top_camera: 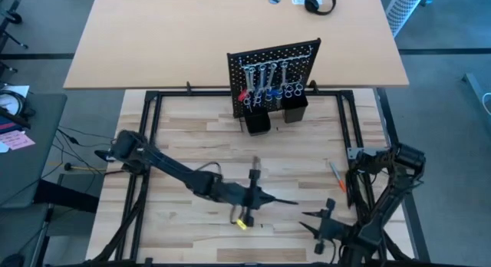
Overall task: Hang tools onto peg board
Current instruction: Put the left black pen into the right black bin on the pegboard, then put the orange pen into the right black bin on the pegboard
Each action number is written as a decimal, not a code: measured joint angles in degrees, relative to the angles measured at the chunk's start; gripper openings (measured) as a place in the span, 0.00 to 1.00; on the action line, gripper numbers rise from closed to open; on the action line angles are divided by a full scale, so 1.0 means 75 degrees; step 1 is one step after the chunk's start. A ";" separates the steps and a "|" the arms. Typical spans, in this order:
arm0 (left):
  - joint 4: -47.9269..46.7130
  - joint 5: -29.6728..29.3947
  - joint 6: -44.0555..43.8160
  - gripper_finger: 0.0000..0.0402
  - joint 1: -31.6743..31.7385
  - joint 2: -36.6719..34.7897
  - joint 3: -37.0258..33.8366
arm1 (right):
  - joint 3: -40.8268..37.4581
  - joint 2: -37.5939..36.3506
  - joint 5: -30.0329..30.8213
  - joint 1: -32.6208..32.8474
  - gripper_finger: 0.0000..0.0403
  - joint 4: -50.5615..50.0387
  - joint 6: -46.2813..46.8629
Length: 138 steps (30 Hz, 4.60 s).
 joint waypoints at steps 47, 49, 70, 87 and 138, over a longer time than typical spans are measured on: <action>0.7545 0.3028 -0.1213 0.02 0.0377 -0.0806 -0.3616 | 0.0170 -0.1239 -0.2223 -0.3098 0.28 1.0554 -1.3383; 0.7537 0.3026 -0.1217 0.02 0.0379 -0.0805 -0.3616 | 0.0170 -0.1241 -0.2031 -0.3095 0.21 1.0465 -1.3352; 0.5242 0.2385 -0.2475 0.33 0.0959 -0.0805 -0.3614 | 0.1316 -0.4775 0.1284 -0.4734 0.10 0.4466 -1.1093; 0.5259 0.2379 -0.2332 0.33 0.0956 -0.0805 -0.3614 | 0.1295 -0.4803 -0.2719 -0.9828 0.10 0.0788 -0.8150; 0.5137 0.2380 -0.2589 0.33 0.0945 -0.0808 -0.3616 | -0.2436 -0.3752 -0.8309 -0.6582 0.42 -0.3976 -0.0625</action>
